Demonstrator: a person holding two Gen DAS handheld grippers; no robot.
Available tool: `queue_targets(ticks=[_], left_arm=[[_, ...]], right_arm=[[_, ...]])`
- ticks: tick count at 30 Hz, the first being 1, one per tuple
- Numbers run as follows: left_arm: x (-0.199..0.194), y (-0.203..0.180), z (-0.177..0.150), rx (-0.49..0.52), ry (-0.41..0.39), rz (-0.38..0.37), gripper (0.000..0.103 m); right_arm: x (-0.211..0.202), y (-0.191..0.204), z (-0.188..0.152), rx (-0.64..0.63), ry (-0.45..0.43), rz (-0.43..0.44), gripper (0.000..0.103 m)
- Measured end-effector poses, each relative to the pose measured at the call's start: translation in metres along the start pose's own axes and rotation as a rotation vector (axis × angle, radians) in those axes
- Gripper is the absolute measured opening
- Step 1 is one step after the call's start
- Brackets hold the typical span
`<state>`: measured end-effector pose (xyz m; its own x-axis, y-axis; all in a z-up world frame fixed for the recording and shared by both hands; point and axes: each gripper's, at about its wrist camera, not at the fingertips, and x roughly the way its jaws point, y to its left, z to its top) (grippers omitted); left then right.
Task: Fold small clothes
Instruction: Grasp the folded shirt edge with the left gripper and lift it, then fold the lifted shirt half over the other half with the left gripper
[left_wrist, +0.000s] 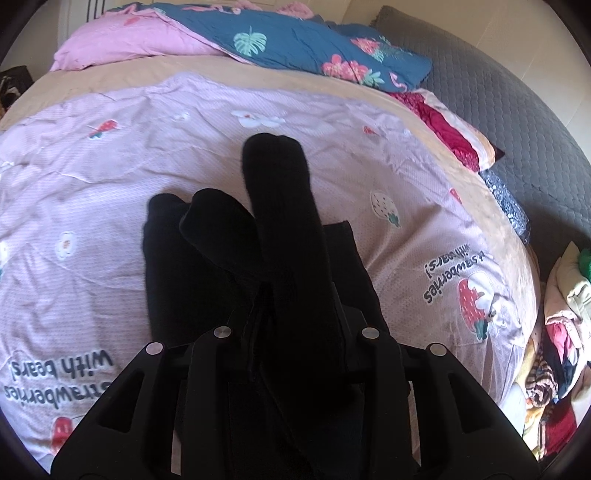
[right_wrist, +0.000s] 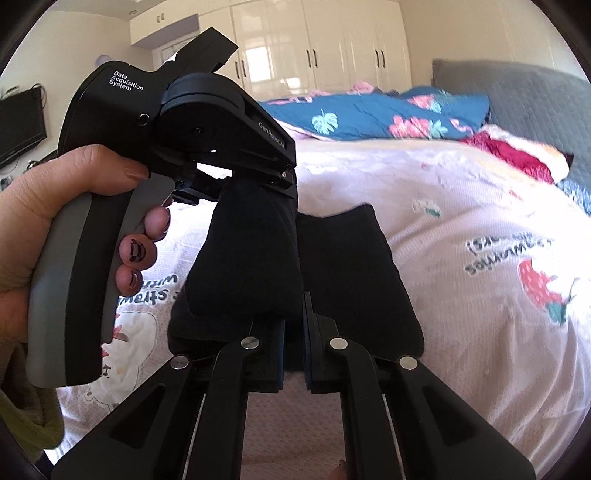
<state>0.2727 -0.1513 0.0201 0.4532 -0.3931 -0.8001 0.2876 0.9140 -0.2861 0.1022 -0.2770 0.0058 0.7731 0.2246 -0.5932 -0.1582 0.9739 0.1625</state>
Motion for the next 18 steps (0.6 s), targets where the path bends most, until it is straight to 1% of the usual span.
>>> queue_targets(ticks=[5, 8, 9, 10, 11, 12, 13, 15, 16, 18], left_arm=[[0.022, -0.013, 0.001, 0.013, 0.038, 0.007, 0.026], [0.033, -0.022, 0.003, 0.023, 0.055, 0.013, 0.031], [0.035, -0.025, 0.003, 0.028, 0.060, 0.015, 0.033], [0.038, -0.028, 0.004, 0.031, 0.062, 0.012, 0.039], [0.041, -0.030, 0.004, 0.027, 0.066, -0.005, 0.042], [0.043, -0.032, 0.006, 0.022, 0.071, -0.020, 0.048], [0.044, -0.034, 0.006, 0.017, 0.079, -0.033, 0.053], [0.041, -0.037, 0.007, 0.021, 0.076, -0.055, 0.058], [0.036, -0.039, 0.007, 0.033, 0.063, -0.058, 0.062], [0.028, -0.036, 0.006, 0.038, 0.041, -0.056, 0.064]], right_arm=[[0.011, -0.022, -0.003, 0.105, 0.069, 0.045, 0.007], [0.019, -0.037, -0.005, 0.183, 0.114, 0.085, 0.008], [0.022, -0.043, -0.006, 0.215, 0.131, 0.102, 0.008], [0.025, -0.048, -0.008, 0.246, 0.150, 0.115, 0.008], [0.026, -0.052, -0.009, 0.266, 0.160, 0.121, 0.010], [0.030, -0.058, -0.011, 0.296, 0.180, 0.135, 0.011], [0.032, -0.062, -0.012, 0.317, 0.197, 0.145, 0.013], [0.037, -0.072, -0.016, 0.357, 0.232, 0.170, 0.024], [0.038, -0.076, -0.017, 0.369, 0.242, 0.189, 0.025], [0.041, -0.085, -0.018, 0.403, 0.263, 0.242, 0.033]])
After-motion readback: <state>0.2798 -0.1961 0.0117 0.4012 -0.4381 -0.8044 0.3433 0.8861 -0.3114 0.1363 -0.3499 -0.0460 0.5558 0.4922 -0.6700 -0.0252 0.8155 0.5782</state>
